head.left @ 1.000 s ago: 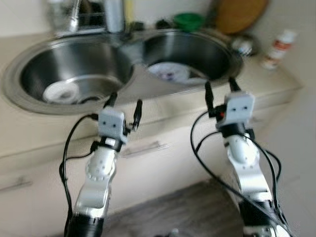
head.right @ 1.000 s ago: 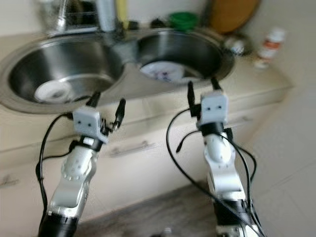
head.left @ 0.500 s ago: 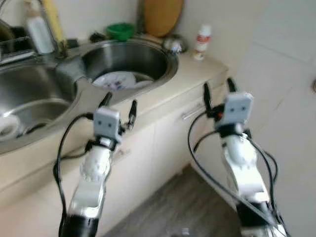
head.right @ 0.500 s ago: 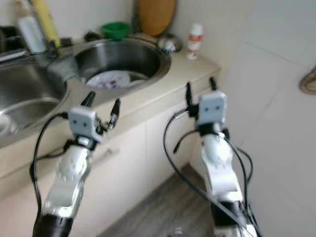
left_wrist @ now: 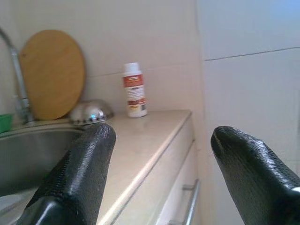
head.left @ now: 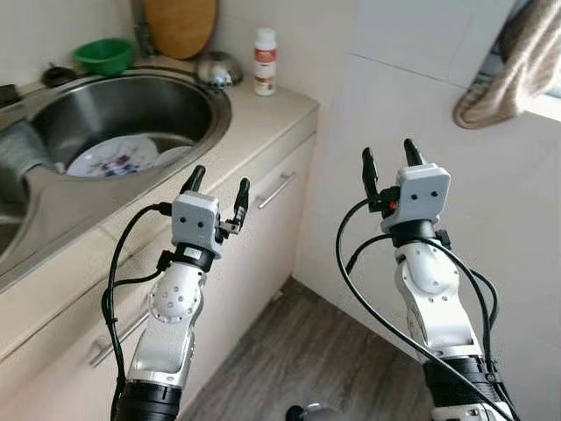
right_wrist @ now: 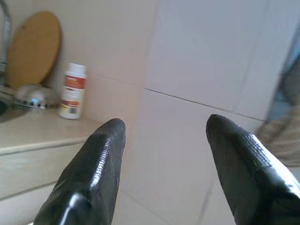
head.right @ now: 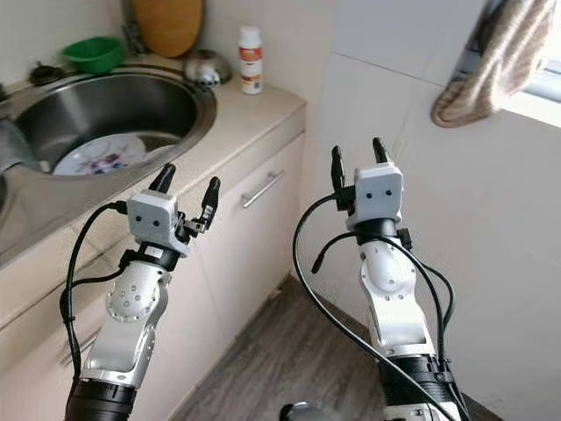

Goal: Kitchen organization

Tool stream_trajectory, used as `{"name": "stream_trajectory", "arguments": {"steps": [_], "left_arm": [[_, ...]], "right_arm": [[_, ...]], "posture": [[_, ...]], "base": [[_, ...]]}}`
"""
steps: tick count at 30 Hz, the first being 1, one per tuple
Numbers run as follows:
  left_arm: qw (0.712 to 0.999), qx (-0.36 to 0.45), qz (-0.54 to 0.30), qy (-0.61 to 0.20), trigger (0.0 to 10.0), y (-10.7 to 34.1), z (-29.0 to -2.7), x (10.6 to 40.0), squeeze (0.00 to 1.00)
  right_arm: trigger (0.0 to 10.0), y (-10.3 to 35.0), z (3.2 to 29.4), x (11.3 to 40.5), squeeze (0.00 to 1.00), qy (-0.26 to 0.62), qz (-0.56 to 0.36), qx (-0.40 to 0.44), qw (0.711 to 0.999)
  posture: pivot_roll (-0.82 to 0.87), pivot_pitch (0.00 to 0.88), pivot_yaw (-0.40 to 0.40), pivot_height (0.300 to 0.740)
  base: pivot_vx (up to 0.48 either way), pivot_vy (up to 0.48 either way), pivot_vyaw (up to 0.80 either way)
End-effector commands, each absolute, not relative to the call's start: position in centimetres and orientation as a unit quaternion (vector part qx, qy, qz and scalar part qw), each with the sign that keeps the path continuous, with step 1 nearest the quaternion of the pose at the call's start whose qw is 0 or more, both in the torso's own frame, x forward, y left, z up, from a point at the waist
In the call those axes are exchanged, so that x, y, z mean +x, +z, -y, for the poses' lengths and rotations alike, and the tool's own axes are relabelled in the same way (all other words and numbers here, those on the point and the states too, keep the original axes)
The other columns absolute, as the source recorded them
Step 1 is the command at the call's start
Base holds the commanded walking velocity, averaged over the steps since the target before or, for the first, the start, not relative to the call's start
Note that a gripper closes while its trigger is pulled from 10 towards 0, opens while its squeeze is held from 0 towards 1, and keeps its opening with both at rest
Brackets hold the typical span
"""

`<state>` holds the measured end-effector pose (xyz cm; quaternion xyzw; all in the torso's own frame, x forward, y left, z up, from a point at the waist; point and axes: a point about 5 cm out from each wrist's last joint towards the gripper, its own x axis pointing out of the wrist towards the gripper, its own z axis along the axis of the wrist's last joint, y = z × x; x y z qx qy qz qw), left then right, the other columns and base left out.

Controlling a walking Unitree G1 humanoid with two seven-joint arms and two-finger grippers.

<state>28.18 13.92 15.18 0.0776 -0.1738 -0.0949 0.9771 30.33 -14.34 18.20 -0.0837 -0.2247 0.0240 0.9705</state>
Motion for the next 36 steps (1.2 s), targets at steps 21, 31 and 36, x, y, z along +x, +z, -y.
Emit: {"name": "stream_trajectory", "arguments": {"steps": [21, 31, 36], "left_arm": [[0.975, 0.074, 0.181, -0.101, 10.0, 15.13, -13.70, 27.98, 0.00], [0.976, 0.083, 0.173, -0.103, 10.0, 15.03, -13.67, 28.17, 0.00], [0.976, 0.082, 0.172, -0.103, 10.0, 15.02, -13.68, 28.19, 0.00]], "right_arm": [[10.0, 18.42, 14.51, 30.20, 0.00, 0.013, 0.232, -0.083, 0.969], [10.0, 18.31, 14.75, 30.39, 0.00, 0.001, 0.224, -0.093, 0.970], [10.0, 18.30, 14.62, 30.43, 0.00, 0.000, 0.220, -0.099, 0.970]], "posture": [[-0.04, 0.000, -0.012, 0.740], [-0.04, 0.000, -0.011, 0.740], [-0.04, 0.000, -0.011, 0.740]], "base": [[0.000, -0.122, -0.80], [0.000, -0.327, -0.72], [0.000, -0.480, 0.00]]}}
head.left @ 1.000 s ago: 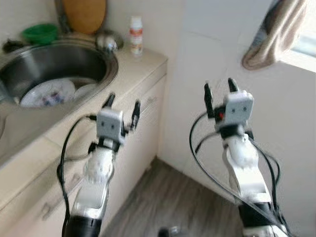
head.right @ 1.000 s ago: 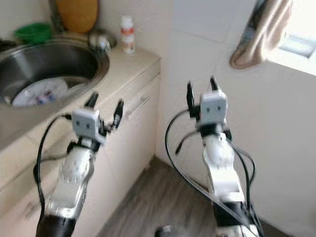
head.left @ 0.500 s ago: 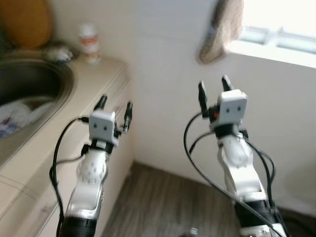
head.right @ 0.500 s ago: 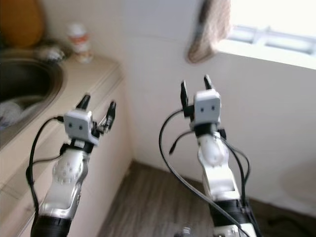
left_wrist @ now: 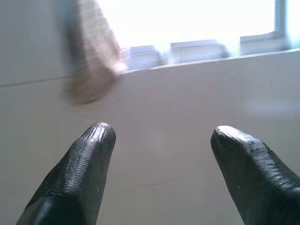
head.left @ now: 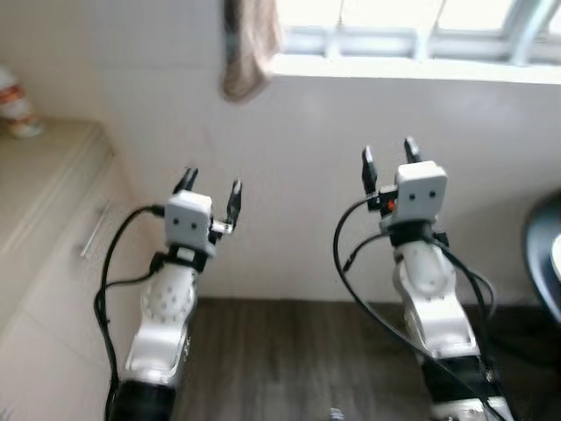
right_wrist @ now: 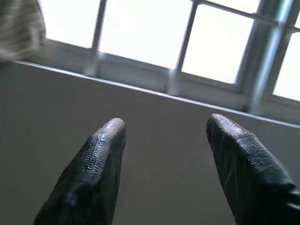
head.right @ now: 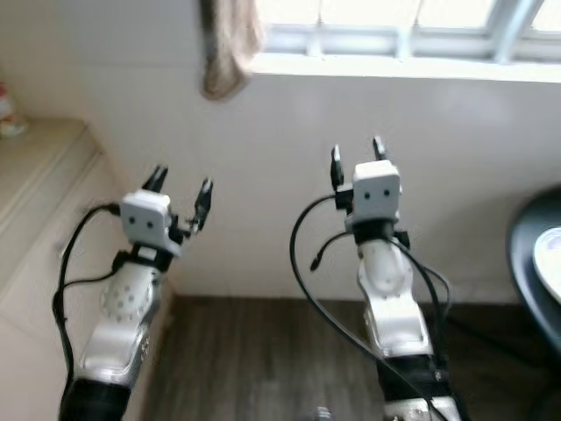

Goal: Kitchen organization

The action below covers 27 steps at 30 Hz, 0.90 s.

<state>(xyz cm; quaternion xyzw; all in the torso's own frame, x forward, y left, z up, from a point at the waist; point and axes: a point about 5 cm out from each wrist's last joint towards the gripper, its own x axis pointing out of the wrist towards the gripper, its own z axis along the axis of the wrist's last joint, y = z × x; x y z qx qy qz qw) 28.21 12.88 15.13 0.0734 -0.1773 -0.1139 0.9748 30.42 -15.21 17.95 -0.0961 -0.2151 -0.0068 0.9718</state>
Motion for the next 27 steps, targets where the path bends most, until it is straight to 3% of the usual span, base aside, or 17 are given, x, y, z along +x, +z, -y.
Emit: {"name": "stream_trajectory", "arguments": {"steps": [1, 13, 27], "left_arm": [[0.976, 0.082, 0.172, -0.103, 10.0, 15.0, -13.7, 28.2, 0.00], [0.976, 0.080, 0.173, -0.102, 10.0, 15.0, -13.7, 28.2, 0.00], [0.977, 0.076, 0.173, -0.102, 10.0, 14.9, -13.6, 28.0, 0.00]], "right_arm": [[10.0, 18.3, 14.6, 30.5, 0.00, -0.001, 0.218, -0.099, 0.971], [10.0, 17.8, 15.1, 31.1, 0.00, -0.016, 0.186, -0.078, 0.979], [10.0, 16.7, 16.2, 32.4, 0.00, -0.050, 0.126, -0.028, 0.990]], "posture": [[-0.04, 0.000, -0.012, 0.740], [-0.04, 0.000, -0.015, 0.740], [-0.03, 0.000, -0.020, 0.740]], "base": [[0.000, -0.480, 0.00], [0.000, -0.480, 0.00], [0.000, 0.000, 0.00]]}}
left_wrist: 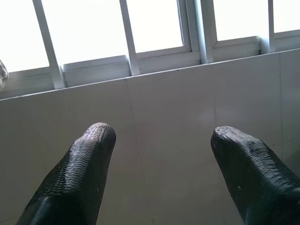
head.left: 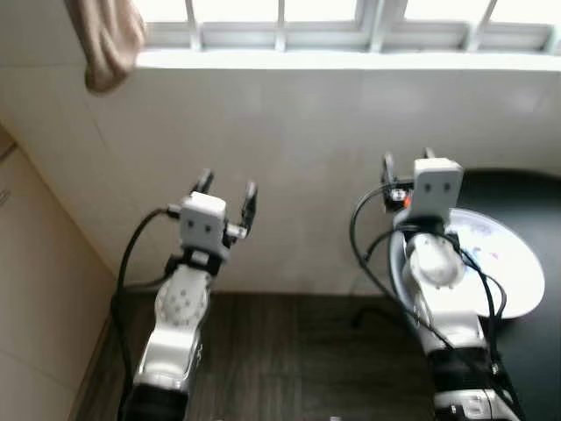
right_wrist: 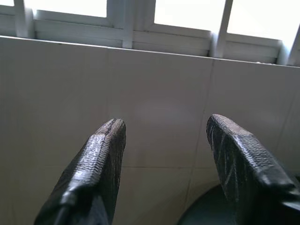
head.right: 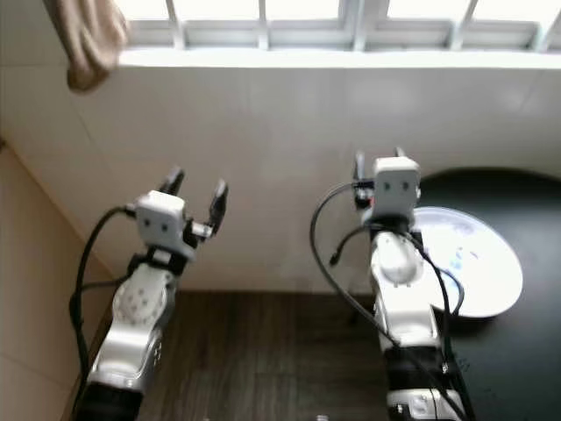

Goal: Kitchen organization

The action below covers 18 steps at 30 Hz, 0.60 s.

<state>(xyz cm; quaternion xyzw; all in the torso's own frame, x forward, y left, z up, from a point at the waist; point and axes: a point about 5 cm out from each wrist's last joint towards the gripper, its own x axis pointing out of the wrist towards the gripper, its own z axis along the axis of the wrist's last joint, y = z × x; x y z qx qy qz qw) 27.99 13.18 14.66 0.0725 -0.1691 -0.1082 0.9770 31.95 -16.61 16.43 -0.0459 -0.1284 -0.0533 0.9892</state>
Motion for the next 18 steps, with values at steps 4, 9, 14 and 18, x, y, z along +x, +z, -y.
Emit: {"name": "stream_trajectory", "arguments": {"steps": [4, 9, 14, 18], "left_arm": [[0.977, 0.075, 0.171, -0.101, 10.0, 14.8, -13.7, 28.0, 0.00], [0.977, 0.076, 0.169, -0.102, 10.0, 14.7, -13.6, 28.1, 0.00], [0.978, 0.076, 0.166, -0.102, 10.0, 14.7, -13.6, 28.1, 0.00], [0.978, 0.075, 0.165, -0.102, 10.0, 14.6, -13.6, 28.2, 0.00]], "right_arm": [[10.0, 15.8, 17.0, 32.7, 0.00, -0.081, 0.086, 0.020, 0.993], [10.0, 14.6, 18.1, 32.8, 0.00, -0.129, 0.040, 0.046, 0.990], [10.0, 13.4, 20.4, 32.8, 0.00, -0.203, 0.001, 0.090, 0.975], [10.0, 13.7, 20.3, 32.8, 0.00, -0.201, 0.006, 0.075, 0.977]], "posture": [[-0.03, 0.000, -0.021, 0.740], [-0.03, 0.000, -0.020, 0.740], [-0.03, 0.000, -0.019, 0.740], [-0.03, 0.000, -0.020, 0.740]], "base": [[0.000, 0.000, -0.40], [0.000, 0.000, -0.80], [0.000, 0.000, -0.80], [0.000, 0.000, -0.80]]}}
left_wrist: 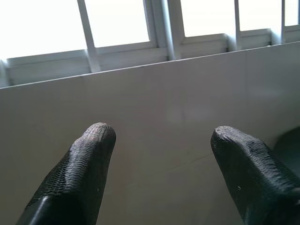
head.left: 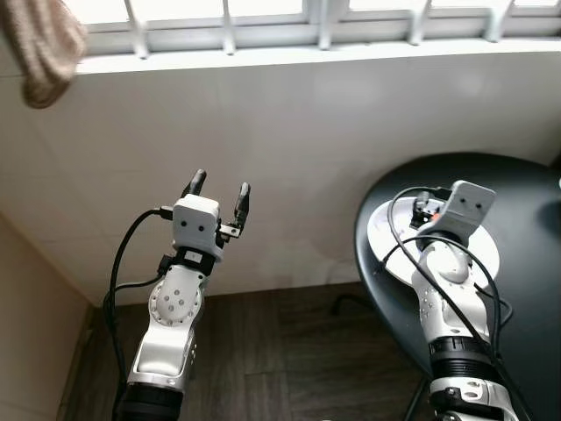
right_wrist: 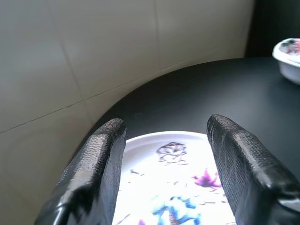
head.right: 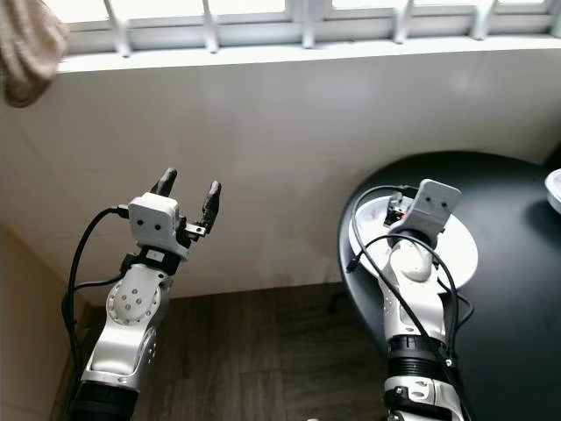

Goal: Kitchen organization

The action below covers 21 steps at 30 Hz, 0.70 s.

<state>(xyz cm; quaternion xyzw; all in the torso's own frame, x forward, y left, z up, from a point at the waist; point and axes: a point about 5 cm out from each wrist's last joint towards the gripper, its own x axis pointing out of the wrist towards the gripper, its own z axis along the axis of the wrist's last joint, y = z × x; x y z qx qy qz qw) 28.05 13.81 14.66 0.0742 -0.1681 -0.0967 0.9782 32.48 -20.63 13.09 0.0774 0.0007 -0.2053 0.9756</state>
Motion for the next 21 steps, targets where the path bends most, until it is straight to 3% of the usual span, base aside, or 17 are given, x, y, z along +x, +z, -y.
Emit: {"name": "stream_trajectory", "arguments": {"steps": [1, 21], "left_arm": [[0.978, 0.075, 0.164, -0.102, 10.0, 14.60, -13.60, 28.18, 0.00], [0.980, 0.071, 0.157, -0.100, 10.0, 14.31, -13.65, 28.20, 0.00]], "right_arm": [[10.0, 13.77, 20.18, 32.80, 0.00, -0.199, 0.008, 0.072, 0.977], [10.0, 13.20, 19.72, 32.73, 0.00, -0.200, -0.013, 0.048, 0.979]], "posture": [[-0.03, 0.000, -0.020, 0.740], [-0.03, 0.000, -0.023, 0.740]], "base": [[0.000, 0.000, -0.80], [0.000, 0.000, -0.80]]}}
